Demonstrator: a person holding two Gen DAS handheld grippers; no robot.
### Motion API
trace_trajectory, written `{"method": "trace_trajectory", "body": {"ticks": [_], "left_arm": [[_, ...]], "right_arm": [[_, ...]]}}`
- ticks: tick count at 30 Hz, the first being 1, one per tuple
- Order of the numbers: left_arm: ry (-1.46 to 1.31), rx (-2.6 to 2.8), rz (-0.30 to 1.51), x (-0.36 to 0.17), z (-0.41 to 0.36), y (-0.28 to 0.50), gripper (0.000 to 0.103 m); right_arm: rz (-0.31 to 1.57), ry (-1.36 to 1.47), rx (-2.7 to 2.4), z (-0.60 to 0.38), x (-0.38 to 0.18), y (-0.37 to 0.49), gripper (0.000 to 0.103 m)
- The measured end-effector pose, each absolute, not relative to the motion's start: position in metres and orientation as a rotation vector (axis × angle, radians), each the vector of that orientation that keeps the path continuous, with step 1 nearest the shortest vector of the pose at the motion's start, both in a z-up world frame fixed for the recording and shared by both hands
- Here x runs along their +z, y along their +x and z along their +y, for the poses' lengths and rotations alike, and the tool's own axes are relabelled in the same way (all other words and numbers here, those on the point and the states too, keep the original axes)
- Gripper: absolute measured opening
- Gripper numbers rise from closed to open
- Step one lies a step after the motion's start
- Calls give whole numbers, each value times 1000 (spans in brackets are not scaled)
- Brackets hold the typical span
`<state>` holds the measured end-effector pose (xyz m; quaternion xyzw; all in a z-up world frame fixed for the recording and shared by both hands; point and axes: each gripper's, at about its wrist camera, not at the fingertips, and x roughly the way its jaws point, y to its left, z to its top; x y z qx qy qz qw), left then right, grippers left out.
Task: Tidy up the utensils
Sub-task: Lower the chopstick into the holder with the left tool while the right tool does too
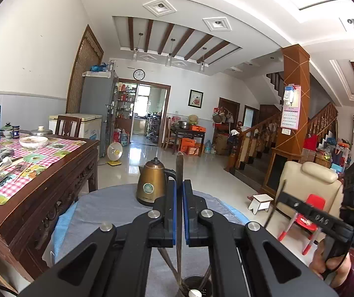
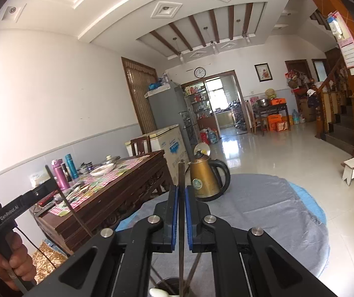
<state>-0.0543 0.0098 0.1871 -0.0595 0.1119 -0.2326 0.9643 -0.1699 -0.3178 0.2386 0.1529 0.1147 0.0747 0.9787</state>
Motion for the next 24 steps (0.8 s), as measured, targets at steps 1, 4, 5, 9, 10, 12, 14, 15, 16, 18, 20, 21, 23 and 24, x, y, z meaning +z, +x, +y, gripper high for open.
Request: {"method": "trace_trajectory", "body": {"ticks": [1, 4, 5, 9, 10, 12, 14, 15, 16, 18, 20, 21, 23, 24], "left_arm": [[-119, -473, 224, 186, 8, -54, 4], [-117, -485, 245, 181, 2, -50, 4], [-118, -487, 254, 179, 0, -47, 4], [-111, -489, 292, 168, -8, -40, 4], [-110, -488, 299, 165, -9, -39, 4], [-103, -485, 317, 160, -12, -34, 4], [-101, -480, 334, 154, -16, -32, 4], [-101, -480, 341, 152, -17, -30, 4], [-100, -478, 347, 150, -19, -29, 4], [-99, -477, 361, 147, -22, -26, 4], [-95, -476, 367, 145, -25, -26, 4], [-93, -477, 371, 143, -26, -26, 4], [-89, -476, 375, 141, -27, -26, 5], [-87, -474, 376, 141, -27, -26, 4]], "right_arm": [[238, 306, 158, -315, 237, -168, 7], [250, 299, 167, -307, 232, -163, 7], [260, 298, 172, -305, 230, -160, 7], [274, 298, 174, -301, 221, -152, 7], [277, 299, 173, -300, 219, -150, 7], [282, 300, 172, -300, 216, -147, 7], [288, 298, 163, -299, 213, -143, 7], [291, 298, 160, -298, 212, -141, 7], [295, 302, 159, -298, 209, -139, 7], [303, 308, 157, -298, 206, -137, 7], [312, 309, 153, -295, 203, -133, 7], [315, 309, 152, -295, 202, -132, 7], [321, 305, 149, -292, 199, -129, 7], [322, 301, 147, -290, 199, -128, 7]]}}
